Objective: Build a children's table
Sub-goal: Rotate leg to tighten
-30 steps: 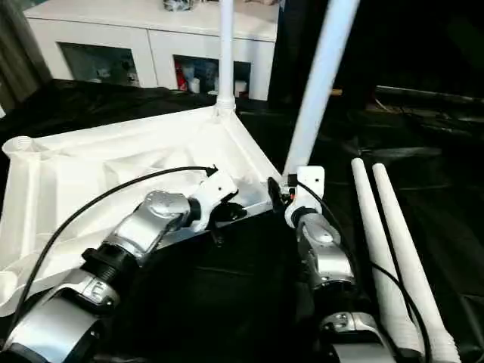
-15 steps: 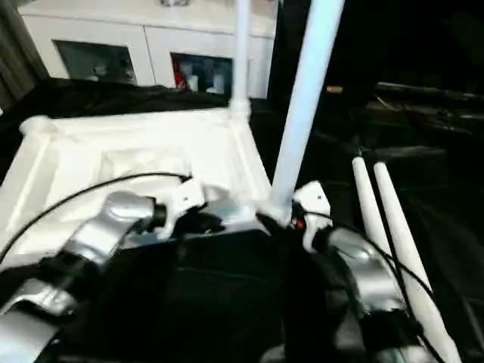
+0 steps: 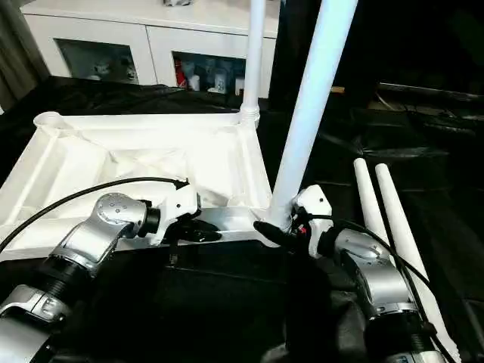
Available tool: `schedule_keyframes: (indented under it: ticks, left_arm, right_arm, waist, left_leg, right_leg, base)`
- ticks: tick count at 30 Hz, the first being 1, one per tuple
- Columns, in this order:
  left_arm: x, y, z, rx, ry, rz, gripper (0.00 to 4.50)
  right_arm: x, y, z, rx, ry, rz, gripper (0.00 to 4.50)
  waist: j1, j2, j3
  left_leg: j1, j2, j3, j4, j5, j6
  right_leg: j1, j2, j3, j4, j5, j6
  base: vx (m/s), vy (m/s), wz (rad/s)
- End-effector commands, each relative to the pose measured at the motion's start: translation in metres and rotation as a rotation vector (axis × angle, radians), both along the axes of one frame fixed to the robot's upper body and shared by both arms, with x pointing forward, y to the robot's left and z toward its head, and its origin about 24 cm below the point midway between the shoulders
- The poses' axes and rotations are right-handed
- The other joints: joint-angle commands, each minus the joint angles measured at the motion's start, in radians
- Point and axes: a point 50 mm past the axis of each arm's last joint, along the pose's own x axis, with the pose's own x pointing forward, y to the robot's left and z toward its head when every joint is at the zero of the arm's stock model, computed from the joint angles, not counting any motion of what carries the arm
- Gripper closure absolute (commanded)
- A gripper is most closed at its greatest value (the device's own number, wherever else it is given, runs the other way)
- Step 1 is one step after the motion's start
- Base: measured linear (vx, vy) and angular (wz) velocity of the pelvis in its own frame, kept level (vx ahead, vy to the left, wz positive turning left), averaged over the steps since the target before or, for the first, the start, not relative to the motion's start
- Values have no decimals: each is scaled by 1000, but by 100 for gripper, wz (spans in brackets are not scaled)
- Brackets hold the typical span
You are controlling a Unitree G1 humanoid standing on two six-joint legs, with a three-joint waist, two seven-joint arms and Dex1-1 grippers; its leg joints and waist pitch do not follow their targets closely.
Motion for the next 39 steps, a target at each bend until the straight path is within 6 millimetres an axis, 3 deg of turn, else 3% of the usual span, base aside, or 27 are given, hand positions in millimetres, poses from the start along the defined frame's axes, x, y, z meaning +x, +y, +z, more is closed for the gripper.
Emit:
schedule_keyframes:
  ticks: [1,5,8,10,11,13,15,17,19,20,21,24,25,29,33,39]
  left_arm:
    - [-5,-5,-2,-48,22,-20,450]
    - [-6,-3,-3,-38,28,-14,450]
    - [-3,-7,-5,-33,31,32,450]
    - [0,-11,-6,-34,25,59,450]
    - [0,-12,-6,-35,22,66,450]
    - [5,-18,-6,-38,11,112,450]
    - [15,-36,-5,-37,-5,216,450]
    - [18,-43,-5,-38,-9,260,450]
    - [24,-60,-4,-29,-16,344,450]
    - [24,-60,-4,-29,-16,344,450]
    - [24,-71,-4,-18,-20,357,450]
    - [23,-78,-4,-9,-24,345,450]
    - [23,-78,-4,-9,-24,342,450]
    - [22,-78,-5,-11,-28,316,450]
    - [20,-70,-3,-36,-37,268,450]
    - [13,-48,-6,-42,-30,175,450]
  right_arm:
    - [-2,2,2,8,4,29,166]
    - [-3,2,-1,8,16,17,174]
    - [3,-2,-10,-6,35,-115,174]
    - [6,-3,-16,-29,50,-192,174]
    - [7,-4,-18,-37,56,-213,174]
    - [9,-2,-26,-65,70,-270,175]
    - [18,5,-37,-33,115,-485,175]
    - [21,9,-39,-13,130,-560,175]
    - [29,24,-43,30,158,-677,175]
    - [29,24,-43,30,158,-677,175]
    - [35,36,-42,31,152,-703,175]
    - [39,48,-38,44,127,-672,175]
    - [39,50,-37,58,123,-655,119]
    - [41,54,-32,89,93,-615,99]
    - [42,48,-25,61,20,-548,60]
    - [32,27,-17,40,-29,-360,60]
  waist:
    - [2,-22,-58]
    - [2,-20,-59]
    - [2,-20,-60]
    - [0,-18,-57]
    - [-2,-20,-57]
    - [-4,-19,-54]
    - [-8,-14,-53]
    - [-5,-18,-54]
    - [-7,-9,-52]
    - [-7,-9,-52]
    - [-6,-10,-54]
    - [-4,-11,-56]
    - [-4,-10,-55]
    - [-6,-12,-54]
    - [-5,-11,-53]
    - [-3,-14,-57]
  left_leg:
    - [7,63,-19,-62,-98,92]
    - [8,64,-19,-61,-94,94]
    - [8,63,-19,-61,-88,94]
    - [10,64,-19,-64,-92,86]
    - [12,62,-20,-65,-124,64]
    - [14,62,-19,-66,-145,52]
    - [18,62,-19,-70,-157,32]
    - [19,62,-21,-71,-175,16]
    - [25,62,-22,-74,-206,-1]
    - [25,62,-22,-74,-206,-1]
    - [24,62,-22,-74,-203,-4]
    - [21,61,-22,-74,-196,5]
    - [19,61,-22,-74,-197,9]
    - [17,61,-24,-77,-211,20]
    - [18,62,-25,-78,-223,21]
    - [11,62,-22,-73,-153,63]
  right_leg:
    - [47,-97,56,-71,-78,-228]
    - [47,-97,56,-69,-70,-231]
    - [47,-97,56,-69,-68,-232]
    - [41,-96,55,-70,-81,-234]
    - [44,-97,54,-76,-138,-227]
    - [41,-97,56,-82,-175,-217]
    - [37,-96,58,-86,-201,-210]
    - [41,-99,56,-89,-234,-200]
    - [34,-100,58,-94,-261,-197]
    - [34,-100,58,-94,-261,-197]
    - [35,-100,59,-95,-252,-192]
    - [40,-100,59,-94,-211,-187]
    - [41,-100,59,-93,-206,-187]
    - [44,-101,58,-96,-225,-182]
    - [42,-102,58,-99,-253,-179]
    - [49,-99,58,-89,-155,-190]
  base:
    - [0,0,0]
    - [0,0,0]
    - [0,0,0]
    - [0,0,0]
    - [0,0,0]
    - [0,0,0]
    - [0,0,0]
    - [0,0,0]
    - [0,0,0]
    - [0,0,0]
    - [0,0,0]
    - [0,0,0]
    - [0,0,0]
    - [0,0,0]
    - [0,0,0]
    - [0,0,0]
